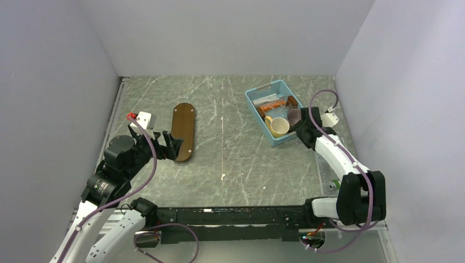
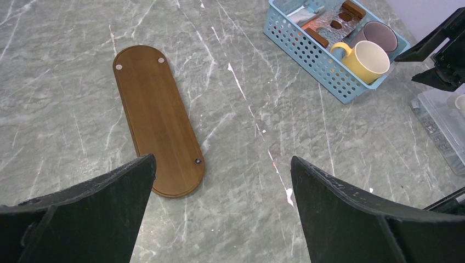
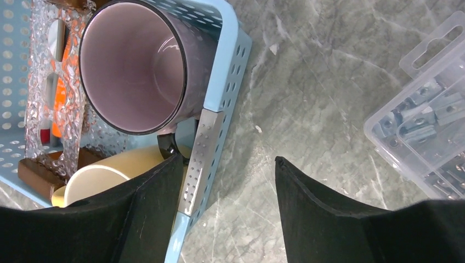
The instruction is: Prepare toiletry sets of a toothbrush and toothpaste on the tray
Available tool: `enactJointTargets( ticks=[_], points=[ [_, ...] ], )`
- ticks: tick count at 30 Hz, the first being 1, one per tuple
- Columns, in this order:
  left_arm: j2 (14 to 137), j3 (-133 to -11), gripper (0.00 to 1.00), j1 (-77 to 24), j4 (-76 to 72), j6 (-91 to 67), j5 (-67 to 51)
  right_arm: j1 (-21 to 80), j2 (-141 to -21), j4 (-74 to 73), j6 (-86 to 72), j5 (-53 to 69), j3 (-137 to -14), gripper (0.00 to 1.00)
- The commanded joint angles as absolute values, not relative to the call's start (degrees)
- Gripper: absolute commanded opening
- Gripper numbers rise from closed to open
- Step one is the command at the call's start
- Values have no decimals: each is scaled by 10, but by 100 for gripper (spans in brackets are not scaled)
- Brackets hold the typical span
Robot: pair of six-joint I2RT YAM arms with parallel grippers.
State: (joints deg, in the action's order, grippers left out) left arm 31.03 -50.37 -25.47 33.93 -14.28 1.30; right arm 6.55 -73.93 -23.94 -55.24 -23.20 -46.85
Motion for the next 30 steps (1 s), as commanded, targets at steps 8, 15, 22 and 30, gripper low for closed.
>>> enactJointTargets(
  ticks=[8,15,22,30],
  points=[
    [317,-507,99,-252,329,-139,-8,61,-762,-213,-574,-235,-494,62],
    [315,-506,99,-250,327,-140,-8,61,-776,-210,-578,-240,-497,60],
    [320,-506,99,-249,327,-140,-14,62,-795,-202,-580,-239,-502,58],
    [320,-506,99,-248,327,-140,-18,61,-816,-193,-579,-236,-503,46]
  ],
)
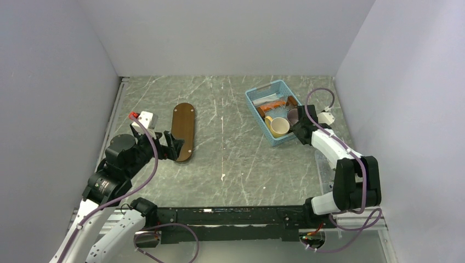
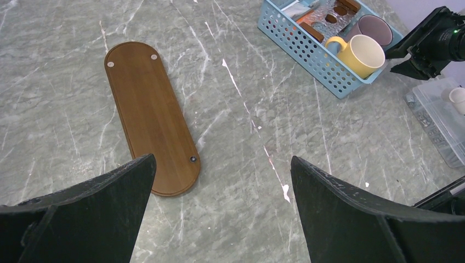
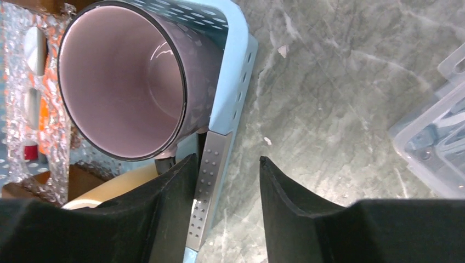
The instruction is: Prepare toiletry sets of a toothbrush and toothpaste on the tray
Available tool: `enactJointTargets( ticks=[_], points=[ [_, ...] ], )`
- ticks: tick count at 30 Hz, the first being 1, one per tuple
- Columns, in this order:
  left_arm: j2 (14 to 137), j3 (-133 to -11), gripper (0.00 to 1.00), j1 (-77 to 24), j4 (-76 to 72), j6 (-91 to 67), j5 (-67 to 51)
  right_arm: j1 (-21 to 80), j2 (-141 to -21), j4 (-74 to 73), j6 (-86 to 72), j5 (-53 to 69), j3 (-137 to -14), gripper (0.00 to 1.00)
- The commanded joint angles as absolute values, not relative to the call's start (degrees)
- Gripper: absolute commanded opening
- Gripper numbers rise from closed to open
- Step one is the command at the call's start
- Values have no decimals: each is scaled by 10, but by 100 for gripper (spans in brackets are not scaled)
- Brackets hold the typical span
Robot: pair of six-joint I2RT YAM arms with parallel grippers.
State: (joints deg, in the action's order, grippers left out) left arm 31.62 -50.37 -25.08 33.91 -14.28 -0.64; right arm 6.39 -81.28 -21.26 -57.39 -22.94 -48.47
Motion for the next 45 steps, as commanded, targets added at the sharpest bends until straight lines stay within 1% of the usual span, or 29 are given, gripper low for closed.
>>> enactJointTargets(
  ticks=[1,11,15,17,18,27,39,45],
  points=[
    [321,-506,99,-248,327,-140,-18,61,-816,-191,-578,-235,-502,43],
    [323,-508,99,-246,329,-139,-19,62,-814,-176,-565,-228,-497,27],
    [328,-509,99,-246,330,-139,-25,61,-815,-165,-550,-215,-496,14],
    [332,-511,99,-246,334,-139,-25,61,-817,-162,-544,-211,-496,2],
    [333,-512,99,-246,335,-140,-26,61,-817,-161,-540,-208,-496,0],
    [329,-512,99,-246,336,-139,-23,61,-822,-125,-438,-135,-504,0],
    [328,-512,99,-246,336,-138,-21,62,-820,-87,-303,4,-515,0],
    [329,-513,99,-246,338,-139,-18,63,-847,-96,-256,78,-540,0]
  ],
)
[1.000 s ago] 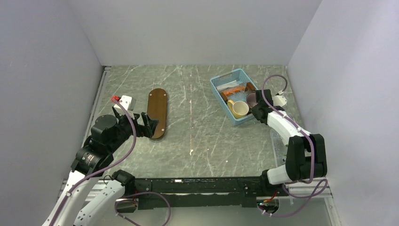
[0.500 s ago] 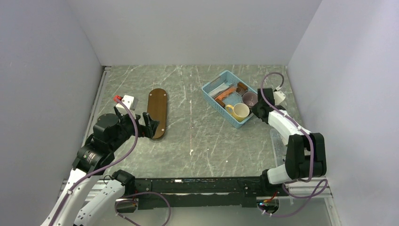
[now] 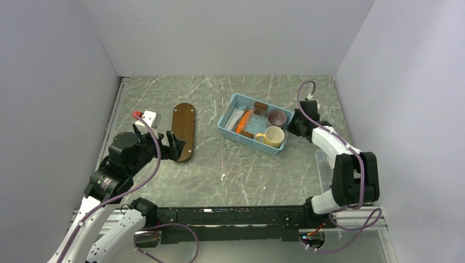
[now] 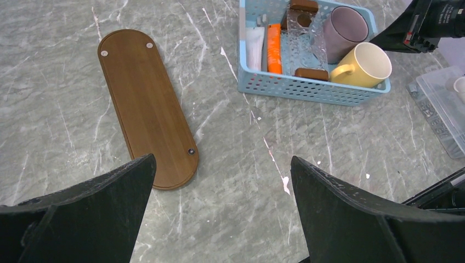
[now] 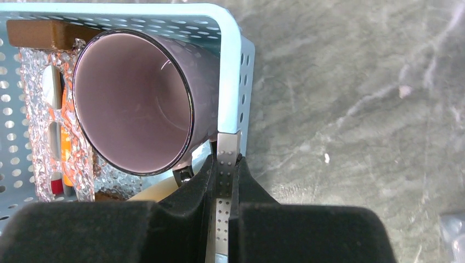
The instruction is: Prepare toiletry sets of a toothbrush and toothpaste on the tray
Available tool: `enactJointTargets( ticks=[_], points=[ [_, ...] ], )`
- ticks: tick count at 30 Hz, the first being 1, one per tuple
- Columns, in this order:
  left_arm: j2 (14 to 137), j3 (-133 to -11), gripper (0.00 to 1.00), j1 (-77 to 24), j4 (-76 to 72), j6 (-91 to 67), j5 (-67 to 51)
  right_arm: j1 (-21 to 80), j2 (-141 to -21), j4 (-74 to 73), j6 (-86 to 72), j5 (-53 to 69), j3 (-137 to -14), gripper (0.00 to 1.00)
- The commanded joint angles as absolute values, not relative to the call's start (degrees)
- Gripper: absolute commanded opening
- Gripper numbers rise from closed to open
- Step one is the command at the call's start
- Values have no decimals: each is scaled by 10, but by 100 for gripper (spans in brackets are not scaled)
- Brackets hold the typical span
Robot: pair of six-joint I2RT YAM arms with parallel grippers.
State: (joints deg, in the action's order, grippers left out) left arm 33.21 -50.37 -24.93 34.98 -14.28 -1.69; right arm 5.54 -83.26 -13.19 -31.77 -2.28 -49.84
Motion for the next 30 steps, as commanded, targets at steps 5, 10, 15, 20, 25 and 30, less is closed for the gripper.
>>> enactJointTargets(
  ticks=[5,10,15,20,25,30],
  points=[
    [325,-512,99,-246,336,-139,-18,65,-877,-87,-233,116,-557,0],
    [327,-512,99,-246,337,-138,-17,66,-906,-94,-220,134,-598,0],
    [326,-512,99,-246,337,-138,-16,76,-930,-97,-204,149,-629,0],
    [327,-512,99,-246,337,-138,-15,88,-963,-111,-199,143,-659,0],
    [330,-512,99,-246,337,-138,-16,105,-982,-113,-202,138,-679,0],
    [336,-512,99,-246,338,-139,-13,111,-994,-126,-210,124,-699,0]
  ],
)
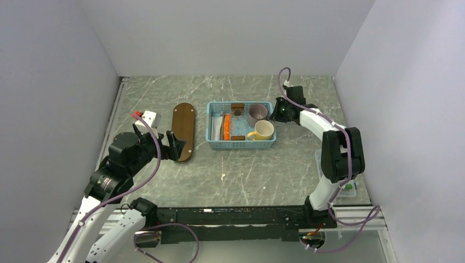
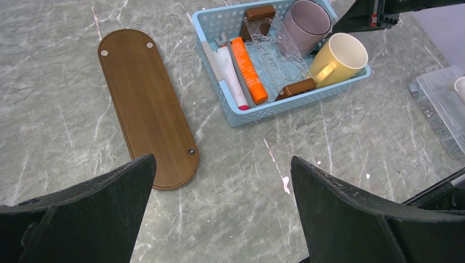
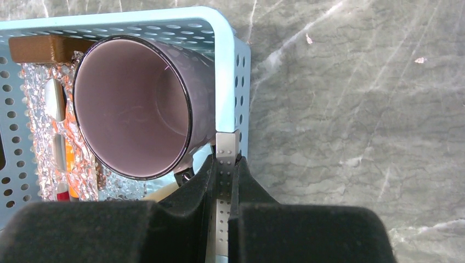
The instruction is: Prepare toiletry sets of a toothbrush and toothpaste on the tray
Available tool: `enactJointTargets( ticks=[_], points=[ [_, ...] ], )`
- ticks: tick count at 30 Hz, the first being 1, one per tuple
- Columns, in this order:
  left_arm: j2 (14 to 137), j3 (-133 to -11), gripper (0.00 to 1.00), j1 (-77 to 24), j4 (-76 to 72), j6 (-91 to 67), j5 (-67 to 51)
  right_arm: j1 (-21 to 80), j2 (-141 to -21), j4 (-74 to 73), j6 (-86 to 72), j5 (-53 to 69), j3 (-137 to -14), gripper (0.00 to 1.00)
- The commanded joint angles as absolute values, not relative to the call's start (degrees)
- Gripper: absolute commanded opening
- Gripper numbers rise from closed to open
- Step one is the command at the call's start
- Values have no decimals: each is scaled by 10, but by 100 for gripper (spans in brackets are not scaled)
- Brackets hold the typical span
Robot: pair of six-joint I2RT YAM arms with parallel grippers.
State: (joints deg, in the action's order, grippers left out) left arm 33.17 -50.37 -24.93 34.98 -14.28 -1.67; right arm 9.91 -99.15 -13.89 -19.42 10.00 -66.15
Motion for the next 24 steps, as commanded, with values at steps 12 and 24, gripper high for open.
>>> enactJointTargets(
  ticks=[12,24],
  points=[
    [363,-510,99,-246,337,-148,-2,111,-945,-164,-223,64,-714,46],
    [479,-565,99,-202,369,-237,93,111,-785,-215,-238,23,-656,51]
  ],
)
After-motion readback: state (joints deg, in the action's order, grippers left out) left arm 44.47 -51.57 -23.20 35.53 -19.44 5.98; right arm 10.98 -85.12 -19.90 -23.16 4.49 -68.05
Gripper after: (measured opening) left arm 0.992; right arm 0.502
